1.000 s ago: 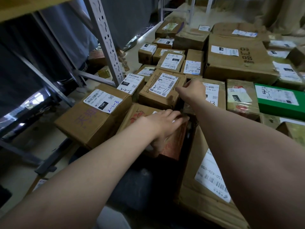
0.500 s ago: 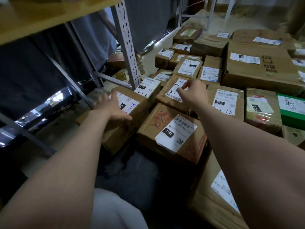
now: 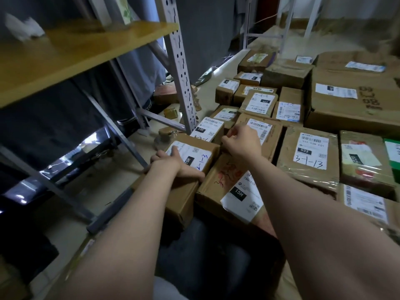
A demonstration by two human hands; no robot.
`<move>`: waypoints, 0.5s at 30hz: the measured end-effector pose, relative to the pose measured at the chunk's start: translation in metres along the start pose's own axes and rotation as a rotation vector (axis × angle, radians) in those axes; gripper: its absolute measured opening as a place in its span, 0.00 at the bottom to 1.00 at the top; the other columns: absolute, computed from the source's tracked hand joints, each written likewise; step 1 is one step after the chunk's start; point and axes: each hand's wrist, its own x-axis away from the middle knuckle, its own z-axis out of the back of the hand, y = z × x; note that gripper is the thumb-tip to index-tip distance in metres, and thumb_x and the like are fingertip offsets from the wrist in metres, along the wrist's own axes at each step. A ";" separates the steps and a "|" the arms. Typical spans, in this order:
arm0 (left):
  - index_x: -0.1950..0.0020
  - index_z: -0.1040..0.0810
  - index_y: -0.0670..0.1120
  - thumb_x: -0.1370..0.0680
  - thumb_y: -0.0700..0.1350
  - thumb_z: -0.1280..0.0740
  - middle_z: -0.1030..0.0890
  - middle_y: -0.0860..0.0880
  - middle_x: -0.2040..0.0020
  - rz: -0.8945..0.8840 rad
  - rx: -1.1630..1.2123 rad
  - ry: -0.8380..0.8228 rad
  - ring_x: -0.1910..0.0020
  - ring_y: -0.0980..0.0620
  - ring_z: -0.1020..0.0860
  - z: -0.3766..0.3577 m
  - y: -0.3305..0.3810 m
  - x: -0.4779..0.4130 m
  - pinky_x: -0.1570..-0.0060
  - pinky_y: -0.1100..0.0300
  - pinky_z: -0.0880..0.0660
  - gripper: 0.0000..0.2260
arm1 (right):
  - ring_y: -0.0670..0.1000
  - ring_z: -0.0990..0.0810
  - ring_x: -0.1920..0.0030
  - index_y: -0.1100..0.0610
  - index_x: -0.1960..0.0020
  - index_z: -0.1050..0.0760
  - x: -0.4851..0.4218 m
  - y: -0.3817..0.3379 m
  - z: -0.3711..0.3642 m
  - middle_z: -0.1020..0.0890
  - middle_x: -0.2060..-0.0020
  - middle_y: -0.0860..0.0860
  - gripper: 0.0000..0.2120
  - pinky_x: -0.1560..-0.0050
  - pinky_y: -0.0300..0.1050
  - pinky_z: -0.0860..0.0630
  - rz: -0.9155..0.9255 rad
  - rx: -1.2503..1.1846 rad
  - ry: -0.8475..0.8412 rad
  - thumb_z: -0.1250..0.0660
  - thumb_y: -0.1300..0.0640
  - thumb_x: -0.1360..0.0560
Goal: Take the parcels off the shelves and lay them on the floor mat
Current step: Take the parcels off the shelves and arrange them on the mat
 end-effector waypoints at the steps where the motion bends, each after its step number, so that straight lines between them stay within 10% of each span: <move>1: 0.21 0.65 0.56 0.41 0.76 0.30 0.56 0.40 0.21 0.009 0.028 -0.023 0.23 0.34 0.52 0.001 0.002 0.003 0.28 0.34 0.43 0.62 | 0.51 0.21 0.61 0.55 0.60 0.23 0.000 0.001 0.002 0.20 0.64 0.50 0.05 0.65 0.46 0.24 -0.008 -0.021 0.004 0.32 0.54 0.29; 6: 0.19 0.60 0.50 0.33 0.72 0.33 0.63 0.40 0.21 -0.174 0.048 0.095 0.22 0.33 0.60 0.050 0.045 0.033 0.27 0.33 0.49 0.55 | 0.52 0.20 0.54 0.55 0.54 0.20 -0.028 -0.009 0.063 0.18 0.54 0.52 0.08 0.61 0.47 0.23 0.000 0.094 0.013 0.31 0.51 0.27; 15: 0.29 0.36 0.42 0.25 0.53 0.33 0.33 0.40 0.30 -0.494 0.038 0.609 0.31 0.39 0.34 0.285 0.212 0.186 0.40 0.46 0.29 0.28 | 0.57 0.24 0.52 0.56 0.57 0.26 -0.115 -0.157 0.286 0.24 0.57 0.53 0.02 0.61 0.46 0.34 0.112 0.110 0.208 0.33 0.58 0.28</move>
